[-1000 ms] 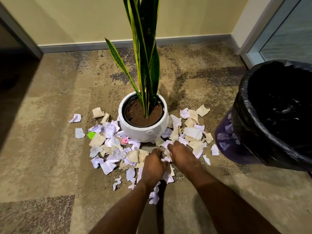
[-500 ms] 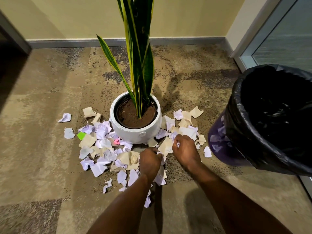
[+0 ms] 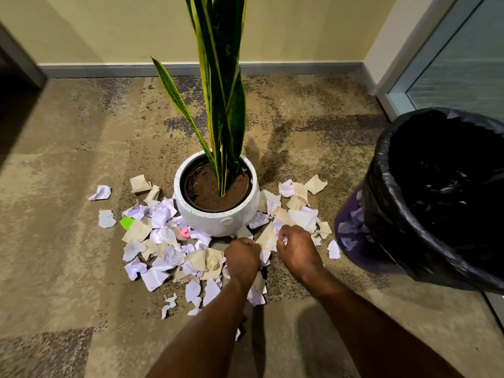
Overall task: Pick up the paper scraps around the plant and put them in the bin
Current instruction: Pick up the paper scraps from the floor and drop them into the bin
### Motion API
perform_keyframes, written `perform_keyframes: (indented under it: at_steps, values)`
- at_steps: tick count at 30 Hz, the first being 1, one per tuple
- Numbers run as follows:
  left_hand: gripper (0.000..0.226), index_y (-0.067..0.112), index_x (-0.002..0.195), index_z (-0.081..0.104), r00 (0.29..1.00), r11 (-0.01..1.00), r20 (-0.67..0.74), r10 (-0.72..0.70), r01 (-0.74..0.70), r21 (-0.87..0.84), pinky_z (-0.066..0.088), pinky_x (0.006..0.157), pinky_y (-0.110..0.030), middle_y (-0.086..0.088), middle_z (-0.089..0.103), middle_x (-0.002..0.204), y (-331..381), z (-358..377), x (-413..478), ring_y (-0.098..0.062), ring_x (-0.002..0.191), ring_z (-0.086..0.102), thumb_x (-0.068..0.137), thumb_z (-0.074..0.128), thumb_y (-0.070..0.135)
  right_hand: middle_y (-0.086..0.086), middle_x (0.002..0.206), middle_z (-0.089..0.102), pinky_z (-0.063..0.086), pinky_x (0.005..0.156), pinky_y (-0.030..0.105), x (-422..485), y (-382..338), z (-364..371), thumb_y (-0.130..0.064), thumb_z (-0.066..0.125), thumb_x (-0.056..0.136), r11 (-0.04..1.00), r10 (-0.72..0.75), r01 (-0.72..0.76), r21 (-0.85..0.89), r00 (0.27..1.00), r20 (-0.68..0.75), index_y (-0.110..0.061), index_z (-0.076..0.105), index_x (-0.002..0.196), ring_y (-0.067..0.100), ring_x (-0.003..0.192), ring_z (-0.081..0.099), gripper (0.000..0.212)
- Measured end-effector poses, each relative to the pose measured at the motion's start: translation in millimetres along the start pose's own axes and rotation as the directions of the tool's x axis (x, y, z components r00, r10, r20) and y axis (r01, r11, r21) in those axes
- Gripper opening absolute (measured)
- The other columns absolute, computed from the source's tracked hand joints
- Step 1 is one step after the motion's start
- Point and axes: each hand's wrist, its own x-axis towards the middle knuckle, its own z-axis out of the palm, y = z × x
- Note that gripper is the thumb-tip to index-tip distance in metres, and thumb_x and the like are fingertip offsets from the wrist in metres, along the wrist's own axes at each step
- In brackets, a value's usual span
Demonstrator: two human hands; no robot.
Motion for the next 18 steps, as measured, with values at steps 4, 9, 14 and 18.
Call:
perform_keyframes:
  at_steps: [4,9,14,18]
  values:
    - [0.010,0.008,0.076,0.077,1.000,1.000,0.007,-0.011,0.010,0.023,0.044,0.064,-0.019,-0.008,0.073,0.072,3.2,-3.0,-0.2,-0.014,0.062,0.064,0.081,0.071,0.014,0.006,0.087,0.060,0.051,0.067,0.031,-3.2,3.8,-3.1,-0.015,0.052,0.089,0.999,0.032,-0.032,0.020,0.999,0.007,-0.017,0.060,0.083,0.018,0.075,0.057,0.010]
    - [0.012,0.009,0.076,0.077,0.999,0.999,0.032,0.042,-0.042,-0.003,0.053,0.068,-0.027,-0.009,0.073,0.070,22.4,-9.2,-8.8,-0.024,0.066,0.068,0.083,0.072,0.017,0.004,0.086,0.061,0.051,0.061,0.029,-2.2,-6.6,-23.7,-0.015,0.057,0.088,0.992,0.074,-0.073,0.101,0.997,-0.009,-0.021,0.059,0.078,0.016,0.071,0.059,0.012]
    - [0.014,0.007,0.073,0.076,0.993,0.992,0.050,0.111,-0.107,-0.062,0.058,0.069,-0.035,-0.009,0.073,0.068,55.9,-25.7,-23.0,-0.027,0.064,0.069,0.085,0.071,0.014,0.006,0.086,0.068,0.047,0.070,0.027,4.8,-29.6,-64.6,-0.011,0.055,0.086,0.989,0.063,-0.053,0.141,0.996,-0.069,-0.014,0.065,0.079,0.020,0.076,0.061,0.013]
    - [0.011,0.006,0.079,0.078,0.985,0.983,0.035,0.169,-0.166,-0.081,0.058,0.077,-0.039,-0.014,0.075,0.074,91.2,-46.6,-40.3,-0.032,0.074,0.072,0.082,0.072,0.015,0.003,0.084,0.071,0.040,0.067,0.023,3.2,-50.3,-107.3,-0.010,0.056,0.085,0.981,0.070,-0.046,0.186,0.990,-0.124,-0.015,0.067,0.077,0.017,0.073,0.059,0.015]
